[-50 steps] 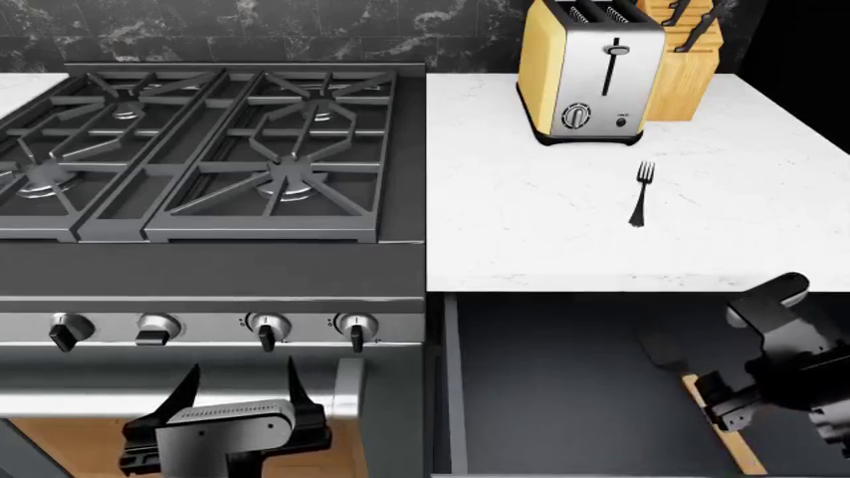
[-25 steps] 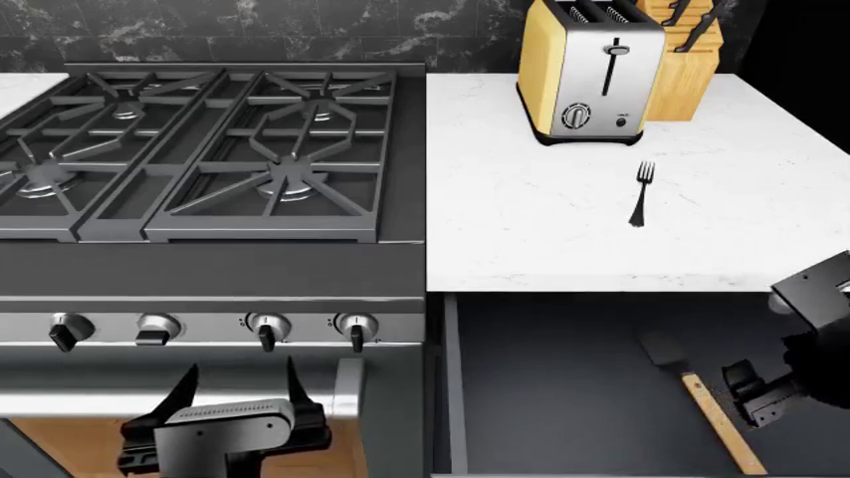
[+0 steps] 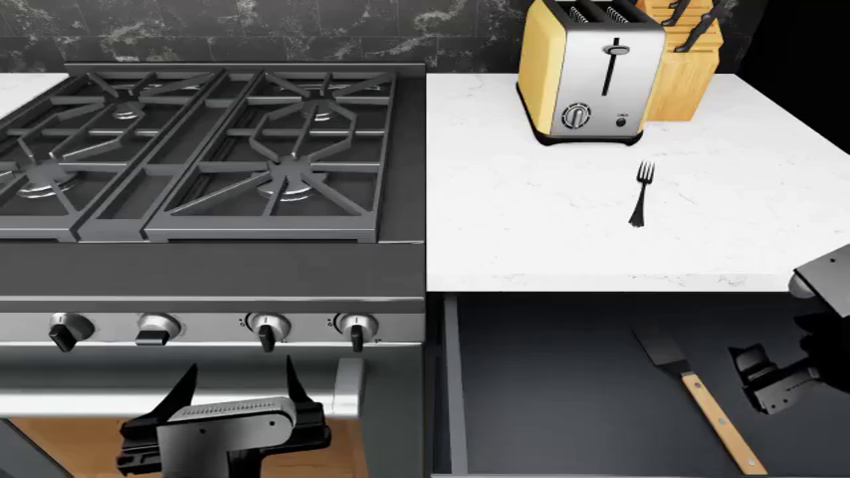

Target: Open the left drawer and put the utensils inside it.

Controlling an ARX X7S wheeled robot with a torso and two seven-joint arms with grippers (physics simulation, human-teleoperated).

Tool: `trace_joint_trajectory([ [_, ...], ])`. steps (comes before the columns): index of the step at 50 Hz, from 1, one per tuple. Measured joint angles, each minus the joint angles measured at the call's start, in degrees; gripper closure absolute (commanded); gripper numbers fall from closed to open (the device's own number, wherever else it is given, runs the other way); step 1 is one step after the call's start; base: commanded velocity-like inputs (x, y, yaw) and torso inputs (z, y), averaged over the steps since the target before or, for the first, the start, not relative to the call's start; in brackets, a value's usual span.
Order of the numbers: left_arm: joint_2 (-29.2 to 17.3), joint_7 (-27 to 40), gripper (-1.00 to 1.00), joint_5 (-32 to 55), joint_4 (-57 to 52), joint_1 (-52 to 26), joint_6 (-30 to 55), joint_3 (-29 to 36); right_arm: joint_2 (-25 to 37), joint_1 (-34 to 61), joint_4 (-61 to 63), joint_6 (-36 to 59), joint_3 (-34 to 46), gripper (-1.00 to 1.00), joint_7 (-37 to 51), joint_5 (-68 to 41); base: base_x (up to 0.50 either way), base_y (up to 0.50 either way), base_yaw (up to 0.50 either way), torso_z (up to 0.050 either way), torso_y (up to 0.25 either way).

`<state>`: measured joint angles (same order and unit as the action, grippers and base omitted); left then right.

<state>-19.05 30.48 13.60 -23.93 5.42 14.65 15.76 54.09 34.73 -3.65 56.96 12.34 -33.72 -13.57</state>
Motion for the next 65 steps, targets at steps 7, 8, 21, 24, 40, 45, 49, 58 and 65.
trace_joint_trajectory([
  [7,0.0,0.3,-1.0,0.1,0.0,-0.1,0.4,0.0,0.0,0.1,0.3,0.2,-0.1,-1.0,0.2,-0.1,0.0,0.0,0.0,0.0,0.0],
  [8,0.0,0.4,-1.0,0.1,0.0,-0.1,0.5,0.0,0.0,0.1,0.5,0.3,-0.2,-1.0,0.2,-0.1,0.0,0.0,0.0,0.0,0.0],
  [21,-0.2,0.1,-1.0,0.4,0.4,0.0,-0.5,0.1,-0.6,4.1,2.4,3.4,-0.3,-1.0,0.7,-0.2,0.0,0.0,0.0,0.0,0.0],
  [24,-0.2,0.0,-1.0,0.5,0.5,0.1,-0.8,0.1,-0.9,5.7,2.7,4.5,-0.2,-1.0,0.8,-0.2,0.0,0.0,0.0,0.0,0.0],
  [40,-0.4,-0.1,-1.0,0.8,1.1,0.1,-1.7,0.3,-3.9,16.0,0.3,9.3,1.8,-1.0,0.9,0.4,0.0,0.0,0.0,0.0,0.0],
  [45,-0.4,-0.1,-1.0,0.9,1.3,0.1,-2.0,0.3,-5.5,20.1,-2.2,10.6,3.2,-1.0,0.9,1.0,0.0,0.0,0.0,0.0,0.0],
  [49,-0.5,-0.1,-1.0,1.0,1.3,0.1,-2.1,0.3,-7.2,23.5,-4.9,11.5,4.6,-1.0,0.9,1.6,0.0,0.0,0.0,0.0,0.0],
  [58,-0.6,-0.1,-1.0,1.1,1.6,0.1,-2.5,0.3,-11.7,31.0,-11.7,13.7,8.8,-1.0,0.9,3.3,0.0,0.0,0.0,0.0,0.0],
  [65,-0.6,-0.2,-1.0,1.2,2.0,0.1,-2.9,0.4,-15.9,37.8,-20.0,14.4,12.1,-1.0,0.5,4.8,0.0,0.0,0.0,0.0,0.0],
])
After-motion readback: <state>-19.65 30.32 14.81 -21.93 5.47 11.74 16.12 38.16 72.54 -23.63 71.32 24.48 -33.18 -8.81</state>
